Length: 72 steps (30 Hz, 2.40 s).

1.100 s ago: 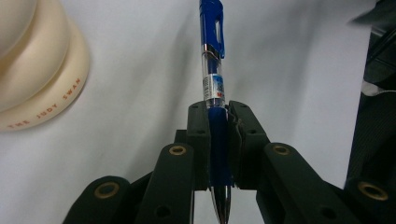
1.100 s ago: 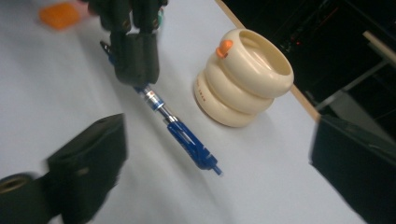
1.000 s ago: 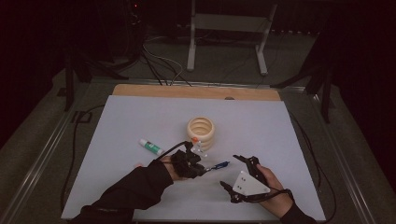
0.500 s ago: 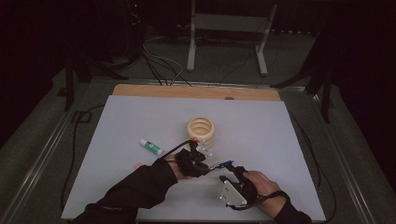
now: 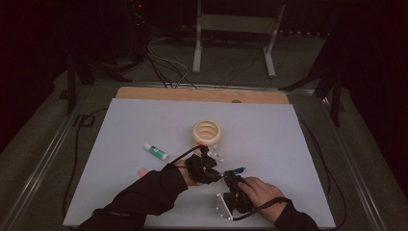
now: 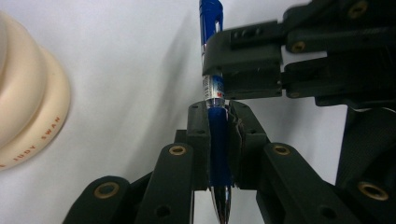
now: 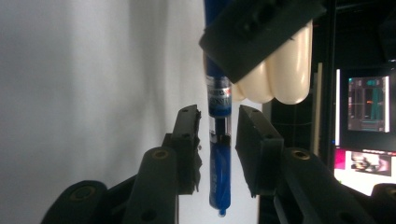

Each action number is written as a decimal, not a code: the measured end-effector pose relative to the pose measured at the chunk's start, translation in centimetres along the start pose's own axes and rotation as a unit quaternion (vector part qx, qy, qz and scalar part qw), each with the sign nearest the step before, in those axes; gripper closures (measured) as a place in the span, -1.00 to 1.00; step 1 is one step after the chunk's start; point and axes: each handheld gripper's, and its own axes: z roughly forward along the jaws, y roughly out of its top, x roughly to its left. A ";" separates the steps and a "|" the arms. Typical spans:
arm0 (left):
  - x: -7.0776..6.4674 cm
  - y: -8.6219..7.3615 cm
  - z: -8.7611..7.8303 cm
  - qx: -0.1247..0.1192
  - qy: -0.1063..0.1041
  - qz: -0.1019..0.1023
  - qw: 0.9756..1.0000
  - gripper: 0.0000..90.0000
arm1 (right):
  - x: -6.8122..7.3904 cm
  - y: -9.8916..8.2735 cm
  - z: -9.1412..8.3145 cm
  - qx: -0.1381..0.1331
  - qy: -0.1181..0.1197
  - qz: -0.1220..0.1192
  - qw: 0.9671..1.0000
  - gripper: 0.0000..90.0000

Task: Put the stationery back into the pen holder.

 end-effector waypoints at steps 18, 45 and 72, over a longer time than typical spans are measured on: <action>0.2 -0.1 0.0 -0.015 -0.014 -0.002 1.000 0.54 | 0.0 0.0 0.2 0.015 -0.017 -0.018 1.000 0.76; 0.8 -5.7 -3.3 -0.154 0.015 -0.023 0.988 -0.20 | -2.0 -2.4 0.2 0.045 -0.020 0.056 0.997 0.76; -0.1 -9.4 -2.6 -0.159 -0.007 -0.009 0.987 -1.00 | -5.9 -2.6 -0.2 0.002 -0.004 0.212 0.977 0.76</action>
